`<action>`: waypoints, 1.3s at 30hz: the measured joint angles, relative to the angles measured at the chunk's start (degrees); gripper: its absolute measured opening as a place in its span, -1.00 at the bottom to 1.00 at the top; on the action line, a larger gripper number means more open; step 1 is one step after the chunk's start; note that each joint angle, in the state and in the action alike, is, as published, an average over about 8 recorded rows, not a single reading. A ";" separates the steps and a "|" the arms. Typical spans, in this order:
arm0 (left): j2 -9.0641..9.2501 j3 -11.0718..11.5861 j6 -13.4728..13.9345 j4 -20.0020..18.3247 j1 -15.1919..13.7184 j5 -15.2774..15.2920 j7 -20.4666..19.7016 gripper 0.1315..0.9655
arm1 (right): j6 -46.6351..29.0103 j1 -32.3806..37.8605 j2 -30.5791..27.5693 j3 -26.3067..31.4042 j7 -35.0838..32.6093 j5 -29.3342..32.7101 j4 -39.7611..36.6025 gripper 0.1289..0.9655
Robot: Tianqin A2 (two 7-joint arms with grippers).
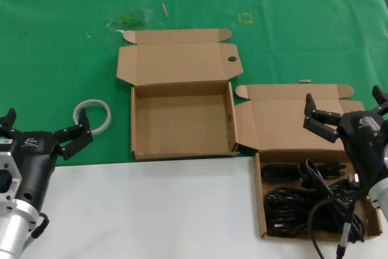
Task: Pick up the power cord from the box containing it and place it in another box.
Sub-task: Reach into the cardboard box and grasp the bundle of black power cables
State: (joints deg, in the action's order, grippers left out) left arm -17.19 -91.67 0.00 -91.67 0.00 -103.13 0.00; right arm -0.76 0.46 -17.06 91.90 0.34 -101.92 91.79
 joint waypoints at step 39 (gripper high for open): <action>0.00 0.00 0.00 0.00 0.00 0.00 0.00 0.61 | 8.48 -18.98 -27.58 13.16 0.45 -16.29 7.90 1.00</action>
State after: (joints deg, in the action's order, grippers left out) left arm -17.19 -91.68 0.00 -91.67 0.00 -103.13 0.00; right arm 7.73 -18.52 -44.64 105.05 0.79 -118.21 99.70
